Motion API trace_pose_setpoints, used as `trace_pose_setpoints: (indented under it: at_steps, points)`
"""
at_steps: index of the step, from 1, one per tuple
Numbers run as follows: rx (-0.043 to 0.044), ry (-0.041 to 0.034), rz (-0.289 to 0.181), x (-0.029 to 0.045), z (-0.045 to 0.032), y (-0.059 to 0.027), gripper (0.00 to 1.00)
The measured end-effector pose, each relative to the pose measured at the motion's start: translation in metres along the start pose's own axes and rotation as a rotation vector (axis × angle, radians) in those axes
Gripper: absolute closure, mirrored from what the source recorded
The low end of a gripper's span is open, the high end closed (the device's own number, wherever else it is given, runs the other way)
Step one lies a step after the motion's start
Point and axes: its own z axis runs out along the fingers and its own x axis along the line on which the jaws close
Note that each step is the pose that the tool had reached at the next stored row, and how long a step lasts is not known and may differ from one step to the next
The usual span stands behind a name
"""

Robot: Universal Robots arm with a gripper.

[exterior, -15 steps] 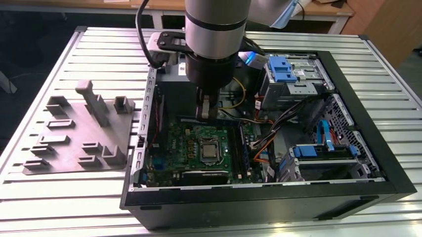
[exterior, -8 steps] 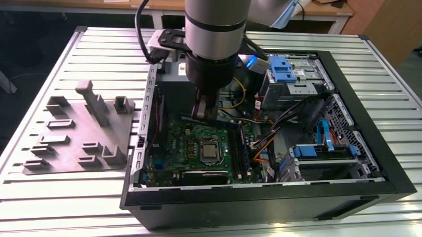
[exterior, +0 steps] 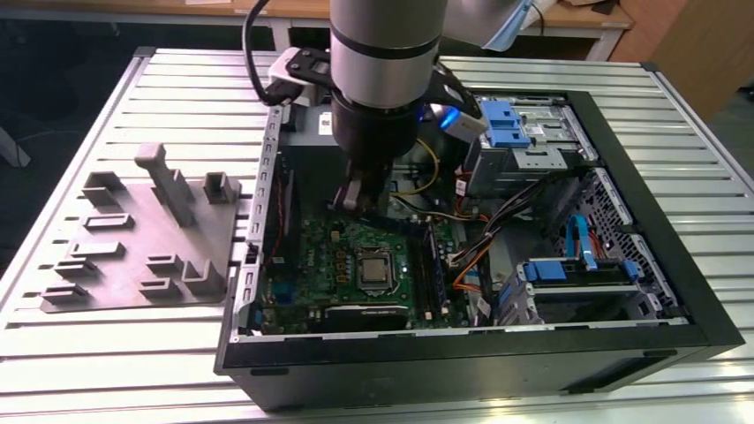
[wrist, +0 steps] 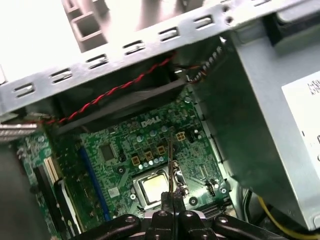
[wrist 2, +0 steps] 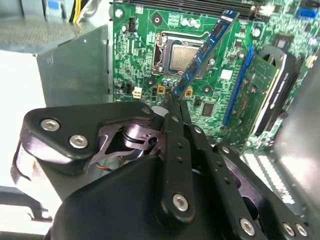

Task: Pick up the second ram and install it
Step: 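Insert the second ram into the second slot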

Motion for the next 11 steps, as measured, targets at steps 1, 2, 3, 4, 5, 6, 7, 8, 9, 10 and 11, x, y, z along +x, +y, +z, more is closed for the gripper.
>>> trace_pose_setpoints:
  at_steps: [1, 2, 3, 4, 5, 6, 7, 8, 9, 10, 11]
  points:
    - [0.0004, -0.0007, 0.018, 0.0000, 0.0001, 0.0000, 0.89]
    - [0.0009, -0.0013, 0.036, 0.0000, 0.0003, 0.0000, 0.89]
    - [0.0013, -0.0021, 0.054, 0.0000, 0.0004, 0.0000, 0.89]
    - [0.0017, -0.0028, 0.072, 0.0000, 0.0006, 0.0000, 0.89]
    - [0.0022, -0.0034, 0.090, 0.0000, 0.0007, 0.0000, 0.89]
    - [0.0027, -0.0042, 0.109, 0.0000, 0.0009, 0.0000, 0.89]
    - [0.0031, -0.0049, 0.127, 0.0000, 0.0010, 0.0000, 0.89]
    - [0.0036, -0.0056, 0.145, 0.0000, 0.0011, 0.0000, 0.89]
    - [0.0039, -0.0062, 0.163, 0.0000, 0.0013, 0.0000, 0.89]
    - [0.0044, -0.0069, 0.181, 0.0000, 0.0014, 0.0000, 0.89]
    - [0.0048, -0.0075, 0.199, 0.0000, 0.0015, 0.0000, 0.89]
